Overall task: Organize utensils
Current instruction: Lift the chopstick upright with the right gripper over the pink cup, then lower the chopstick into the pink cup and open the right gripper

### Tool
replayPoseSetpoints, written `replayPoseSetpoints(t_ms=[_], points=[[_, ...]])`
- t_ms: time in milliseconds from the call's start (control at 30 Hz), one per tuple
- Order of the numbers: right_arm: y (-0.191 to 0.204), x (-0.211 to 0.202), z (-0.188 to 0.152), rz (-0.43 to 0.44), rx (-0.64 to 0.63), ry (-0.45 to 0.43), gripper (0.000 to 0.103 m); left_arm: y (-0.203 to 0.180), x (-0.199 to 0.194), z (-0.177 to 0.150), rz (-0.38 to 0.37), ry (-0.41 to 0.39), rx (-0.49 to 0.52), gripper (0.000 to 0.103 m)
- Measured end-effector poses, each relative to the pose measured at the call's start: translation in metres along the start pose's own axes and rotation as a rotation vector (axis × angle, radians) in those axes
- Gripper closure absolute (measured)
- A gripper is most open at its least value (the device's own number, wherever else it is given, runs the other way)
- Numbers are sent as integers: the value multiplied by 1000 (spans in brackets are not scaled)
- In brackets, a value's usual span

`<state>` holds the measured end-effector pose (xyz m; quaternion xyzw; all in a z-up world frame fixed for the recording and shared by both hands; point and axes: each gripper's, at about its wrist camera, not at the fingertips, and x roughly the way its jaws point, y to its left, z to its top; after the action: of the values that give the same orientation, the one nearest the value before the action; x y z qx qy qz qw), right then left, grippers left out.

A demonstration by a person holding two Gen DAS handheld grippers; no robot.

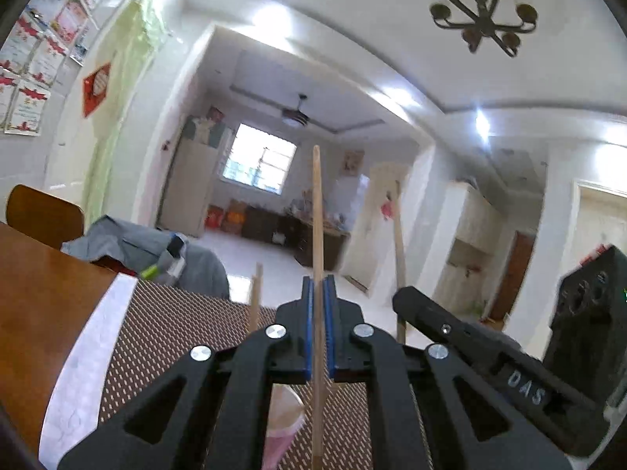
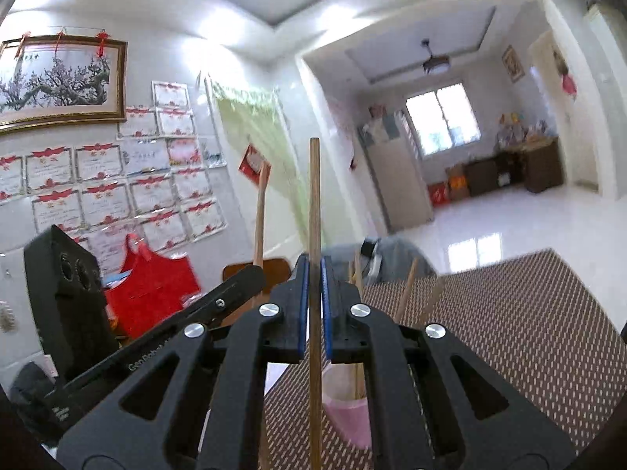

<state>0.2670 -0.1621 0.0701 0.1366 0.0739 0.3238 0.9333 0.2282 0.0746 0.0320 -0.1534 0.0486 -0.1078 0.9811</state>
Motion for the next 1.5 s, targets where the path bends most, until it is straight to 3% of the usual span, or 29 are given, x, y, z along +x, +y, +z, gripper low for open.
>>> replayPoseSetpoints(t_ms=[167, 300, 533, 867, 1200, 1233, 1333, 1500], points=[[5, 27, -3, -29, -38, -90, 96, 18, 24, 6, 32, -50, -49, 98], [-1, 45, -6, -51, -41, -126, 96, 30, 40, 2, 1, -96, -41, 98], [-8, 61, -10, -76, -50, -192, 96, 42, 59, -4, 49, -154, -12, 98], [-7, 71, -24, -100, -84, -187, 96, 50, 72, -25, 67, -82, 13, 98], [-2, 62, -32, -115, -126, -136, 96, 50, 62, -34, 63, -20, 32, 97], [-1, 60, -32, -116, -130, -129, 96, 50, 61, -34, 63, -14, 36, 96], [1, 54, -34, -128, -149, -111, 96, 49, 55, -33, 65, -5, 44, 73], [0, 45, -37, -142, -156, -80, 96, 45, 40, -32, 80, 8, 63, 70]])
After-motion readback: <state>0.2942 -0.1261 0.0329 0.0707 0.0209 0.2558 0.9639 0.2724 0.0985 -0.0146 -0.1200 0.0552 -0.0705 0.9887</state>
